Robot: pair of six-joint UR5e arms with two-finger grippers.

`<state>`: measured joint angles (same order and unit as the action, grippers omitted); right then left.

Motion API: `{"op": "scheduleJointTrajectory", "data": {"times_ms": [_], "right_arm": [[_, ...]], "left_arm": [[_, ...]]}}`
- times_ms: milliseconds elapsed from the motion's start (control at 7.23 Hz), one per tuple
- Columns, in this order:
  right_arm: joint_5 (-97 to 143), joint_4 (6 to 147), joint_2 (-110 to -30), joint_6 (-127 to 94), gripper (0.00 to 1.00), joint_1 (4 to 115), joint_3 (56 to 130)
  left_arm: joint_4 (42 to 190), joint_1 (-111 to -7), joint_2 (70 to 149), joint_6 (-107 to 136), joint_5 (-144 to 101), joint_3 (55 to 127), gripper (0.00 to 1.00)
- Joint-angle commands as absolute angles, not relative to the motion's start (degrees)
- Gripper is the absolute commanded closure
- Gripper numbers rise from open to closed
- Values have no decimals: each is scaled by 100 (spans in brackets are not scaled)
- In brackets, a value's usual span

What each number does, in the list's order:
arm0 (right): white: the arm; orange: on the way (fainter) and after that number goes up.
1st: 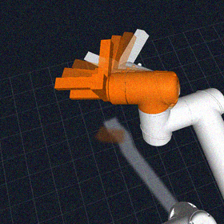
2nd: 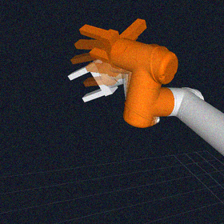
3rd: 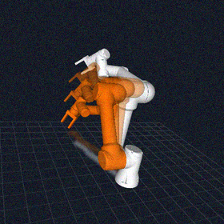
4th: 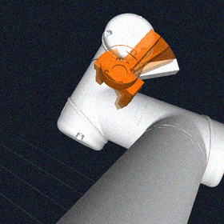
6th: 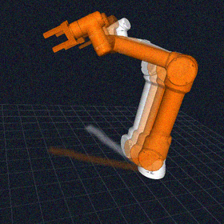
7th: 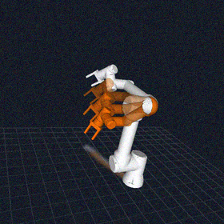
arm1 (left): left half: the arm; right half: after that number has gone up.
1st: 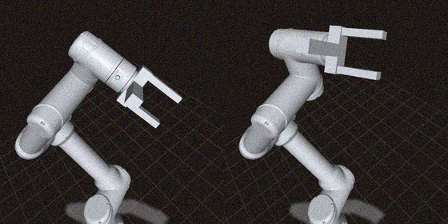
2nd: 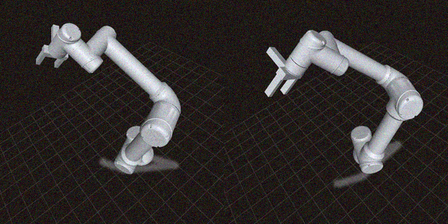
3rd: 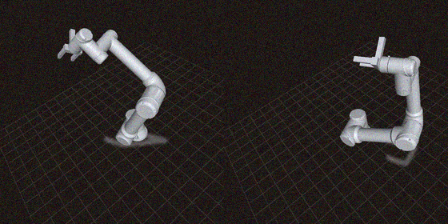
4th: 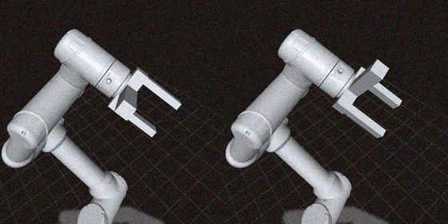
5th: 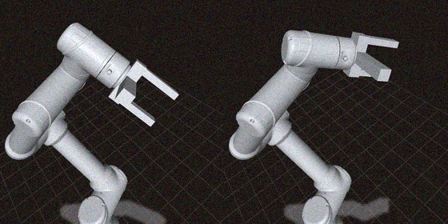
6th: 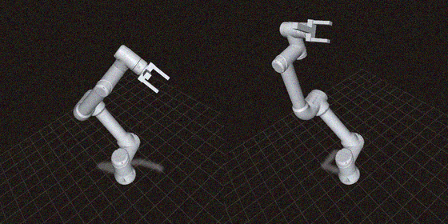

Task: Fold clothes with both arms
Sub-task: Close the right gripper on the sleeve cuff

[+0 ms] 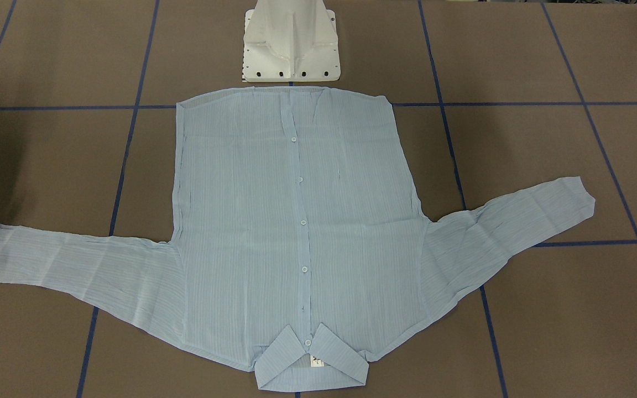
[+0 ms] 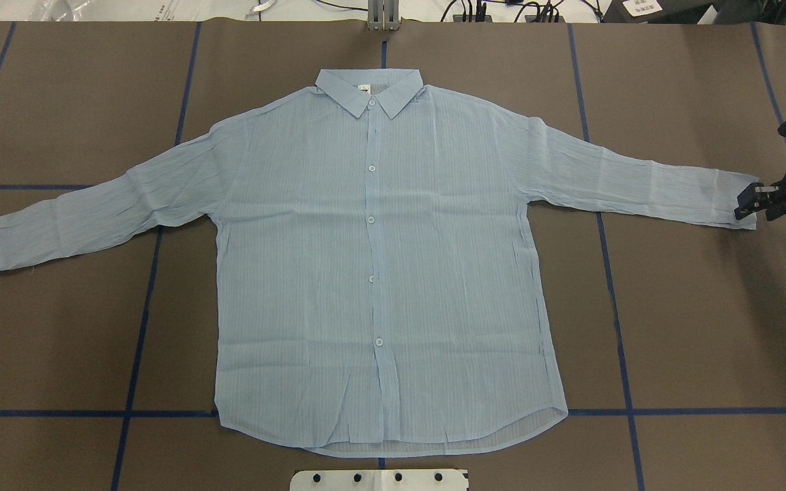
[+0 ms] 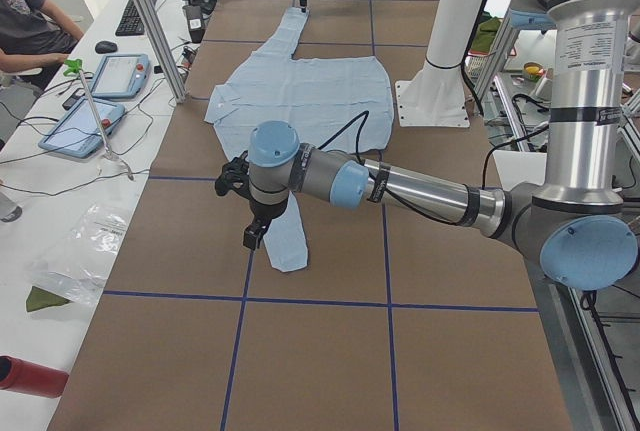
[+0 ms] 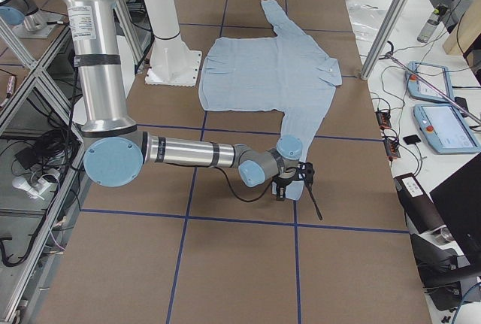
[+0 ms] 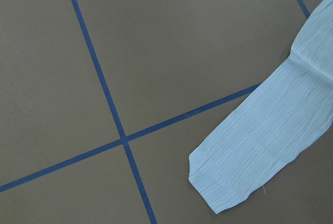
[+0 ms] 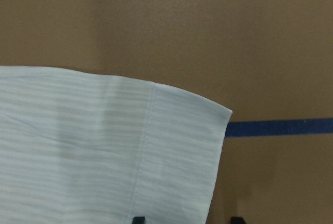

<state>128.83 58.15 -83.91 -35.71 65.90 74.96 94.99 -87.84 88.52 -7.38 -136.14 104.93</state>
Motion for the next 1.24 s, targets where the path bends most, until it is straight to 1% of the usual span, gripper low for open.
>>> {"op": "scheduleJointTrajectory", "data": {"times_ms": [0,138,276,415,691,829,968,1106], "right_arm": [[12867,5836,-8385,-3577,38,6583,7479],[12867,5836,-8393,-3568,39,6583,7471],[12876,5836,-8394,-3577,46,6574,7462],[12893,5836,-8402,-3577,49,6574,7445],[12885,5836,-8394,-3577,49,6574,7436],[12902,5836,-8394,-3577,57,6574,7436],[12911,5836,-8394,-3577,73,6574,7453],[12902,5836,-8385,-3595,100,6574,7462]], "left_arm": [[9492,-8789,8842,-738,-13614,10529,0],[9492,-8789,8842,-738,-13606,10538,0],[9492,-8798,8842,-738,-13605,10538,0],[9492,-8807,8842,-738,-13614,10547,0],[9483,-8903,8842,-738,-13614,10564,0],[9475,-8903,8842,-738,-13614,10564,0],[9475,-8912,8842,-738,-13614,10564,0],[9466,-8912,8833,-730,-13693,10556,0]]}}
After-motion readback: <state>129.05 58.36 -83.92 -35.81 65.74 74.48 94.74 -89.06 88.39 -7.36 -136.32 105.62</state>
